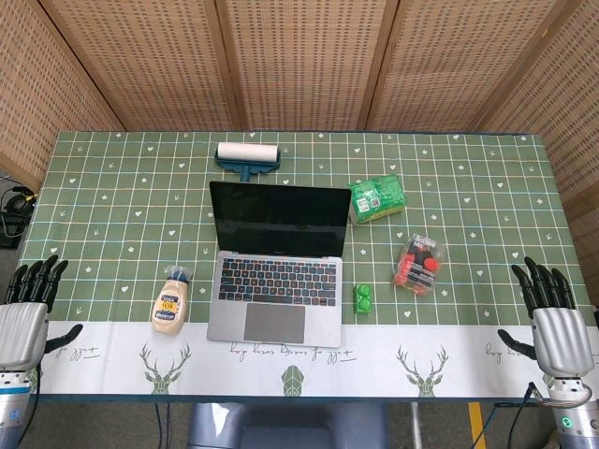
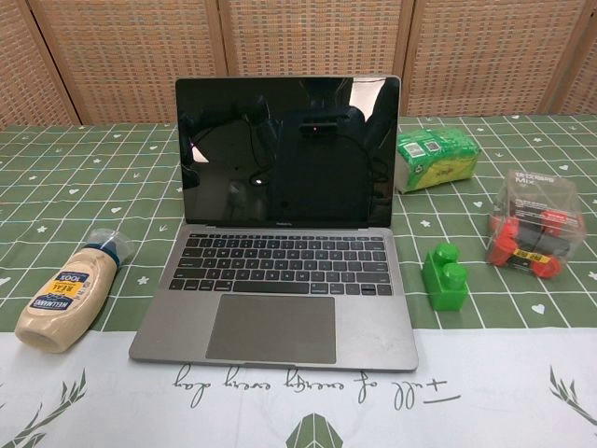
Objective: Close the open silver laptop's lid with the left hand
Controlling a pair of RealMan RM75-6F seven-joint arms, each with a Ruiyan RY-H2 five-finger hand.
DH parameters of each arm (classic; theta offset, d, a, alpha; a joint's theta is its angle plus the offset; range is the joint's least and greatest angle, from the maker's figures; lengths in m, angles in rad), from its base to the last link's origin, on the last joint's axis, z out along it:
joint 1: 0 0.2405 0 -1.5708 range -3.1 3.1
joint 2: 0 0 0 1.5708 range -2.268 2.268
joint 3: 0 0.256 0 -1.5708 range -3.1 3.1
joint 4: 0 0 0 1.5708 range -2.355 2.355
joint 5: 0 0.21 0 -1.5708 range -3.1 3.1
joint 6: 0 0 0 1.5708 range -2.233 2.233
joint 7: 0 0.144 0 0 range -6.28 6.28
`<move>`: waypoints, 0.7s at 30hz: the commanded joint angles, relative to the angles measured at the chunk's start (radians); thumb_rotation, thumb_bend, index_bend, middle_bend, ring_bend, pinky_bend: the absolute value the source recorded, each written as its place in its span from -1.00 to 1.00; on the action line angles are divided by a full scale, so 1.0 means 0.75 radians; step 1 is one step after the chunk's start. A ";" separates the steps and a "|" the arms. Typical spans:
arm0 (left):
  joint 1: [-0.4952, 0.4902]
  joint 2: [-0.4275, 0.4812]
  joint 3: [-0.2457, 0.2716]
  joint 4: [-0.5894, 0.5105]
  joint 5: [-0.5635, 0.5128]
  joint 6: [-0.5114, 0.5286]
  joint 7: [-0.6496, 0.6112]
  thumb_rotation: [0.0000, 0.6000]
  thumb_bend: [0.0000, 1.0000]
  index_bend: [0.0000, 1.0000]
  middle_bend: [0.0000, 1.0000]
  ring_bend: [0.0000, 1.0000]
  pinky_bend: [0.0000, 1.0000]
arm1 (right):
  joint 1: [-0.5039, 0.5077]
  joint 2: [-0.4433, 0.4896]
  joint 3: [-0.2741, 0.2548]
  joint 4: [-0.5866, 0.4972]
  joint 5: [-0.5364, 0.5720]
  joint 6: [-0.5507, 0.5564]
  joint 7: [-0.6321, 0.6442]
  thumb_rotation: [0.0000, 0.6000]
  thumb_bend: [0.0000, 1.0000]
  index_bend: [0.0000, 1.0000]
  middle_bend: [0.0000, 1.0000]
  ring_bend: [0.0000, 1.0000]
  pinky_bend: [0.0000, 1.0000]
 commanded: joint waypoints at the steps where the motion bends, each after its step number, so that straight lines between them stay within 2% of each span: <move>1: 0.000 0.000 0.000 0.000 0.000 0.000 0.000 1.00 -0.73 -1.00 -1.00 -1.00 -1.00 | 0.000 0.000 0.000 0.000 0.000 0.000 0.000 1.00 -0.91 -1.00 -1.00 -1.00 -1.00; 21: -0.007 -0.002 0.004 -0.007 0.000 -0.015 0.013 1.00 -0.73 -1.00 -1.00 -1.00 -1.00 | -0.001 0.004 0.005 -0.001 0.003 0.005 0.009 1.00 -0.91 -1.00 -1.00 -1.00 -1.00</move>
